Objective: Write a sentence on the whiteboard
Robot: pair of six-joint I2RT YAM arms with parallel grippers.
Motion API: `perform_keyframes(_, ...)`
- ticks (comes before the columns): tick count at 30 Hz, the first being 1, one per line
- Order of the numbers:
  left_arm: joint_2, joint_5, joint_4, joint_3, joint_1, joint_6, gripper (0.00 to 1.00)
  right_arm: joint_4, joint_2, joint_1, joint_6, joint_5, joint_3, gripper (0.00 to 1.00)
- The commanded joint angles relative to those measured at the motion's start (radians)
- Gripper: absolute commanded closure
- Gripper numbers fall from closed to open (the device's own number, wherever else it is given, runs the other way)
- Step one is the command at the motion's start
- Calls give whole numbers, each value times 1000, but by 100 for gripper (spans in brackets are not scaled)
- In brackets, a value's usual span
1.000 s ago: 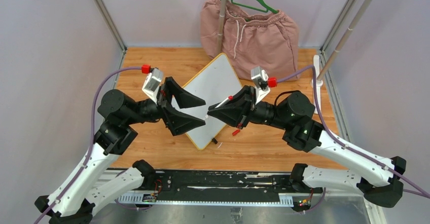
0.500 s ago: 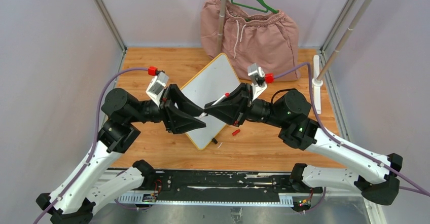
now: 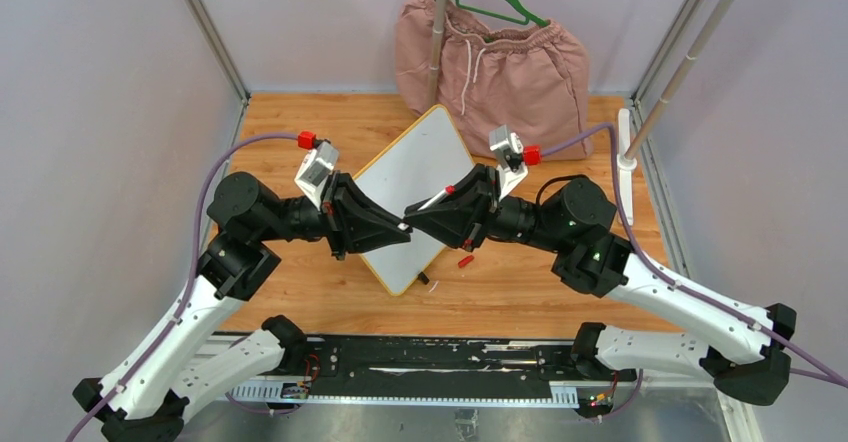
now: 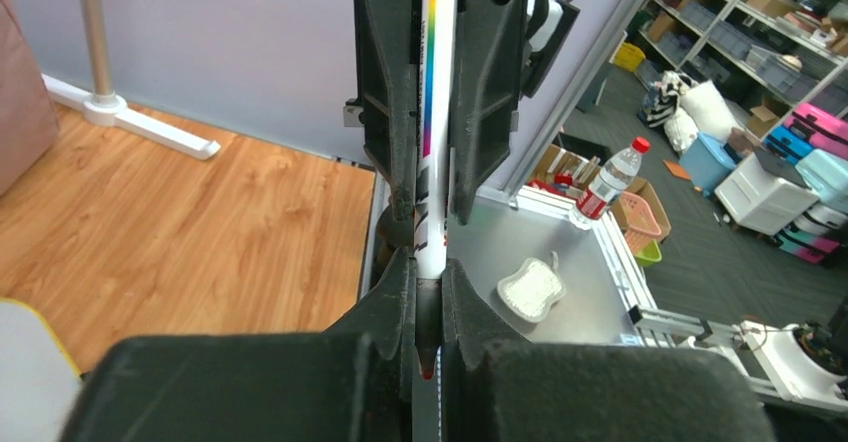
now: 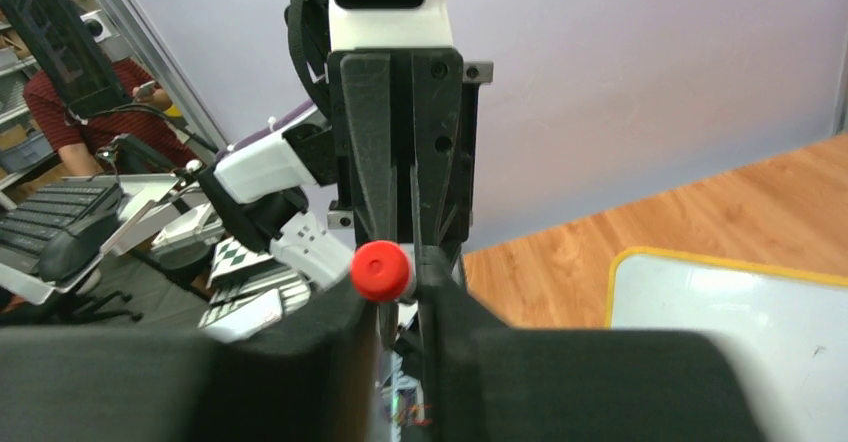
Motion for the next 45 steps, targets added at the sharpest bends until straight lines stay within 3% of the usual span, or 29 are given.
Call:
perform_keyframes(1, -21, 20, 19, 3, -5, 35, 100, -148, -39, 13, -20, -20, 76, 64)
perform_keyframes(4, -9, 44, 5, 12, -5, 42, 100, -274, -38, 12, -44, -31, 131, 45)
perform_keyframes(5, -5, 48, 0, 15, -5, 43, 100, -300, -38, 12, -49, -31, 146, 43)
perform_keyframes(12, 27, 88, -6, 30, -5, 36, 100, -484, 5, 12, -80, -31, 247, 40)
perform_keyframes(20, 27, 83, -7, 34, -5, 33, 100, -429, 36, 11, -28, -9, 226, 41)
perform_keyframes(23, 23, 84, -7, 32, -5, 33, 100, -376, 39, 12, -11, 10, 202, 46)
perform_keyframes(30, 11, 90, -7, 25, -5, 31, 100, -322, 59, 12, 11, 16, 195, 67)
perform_keyframes(33, 5, 88, -7, 23, -5, 30, 100, -321, 59, 12, 8, 14, 193, 88)
perform_keyframes(34, 5, 80, -12, 25, -5, 41, 97, -318, 56, 13, 3, 14, 190, 96)
perform_keyframes(38, -15, -59, -232, 46, -5, 169, 10, -316, -1, 12, -50, 74, 133, 100)
perform_keyframes(39, -34, -124, -277, 37, -6, 198, 1, -317, -25, 11, -71, 111, 109, 100)
perform_keyframes(41, -91, -270, -323, -22, -5, 225, 0, -307, -79, 12, -126, 183, 45, 100)
perform_keyframes(45, -312, -701, -335, -184, -5, 178, 0, -225, -182, 11, -225, 287, -121, 100)
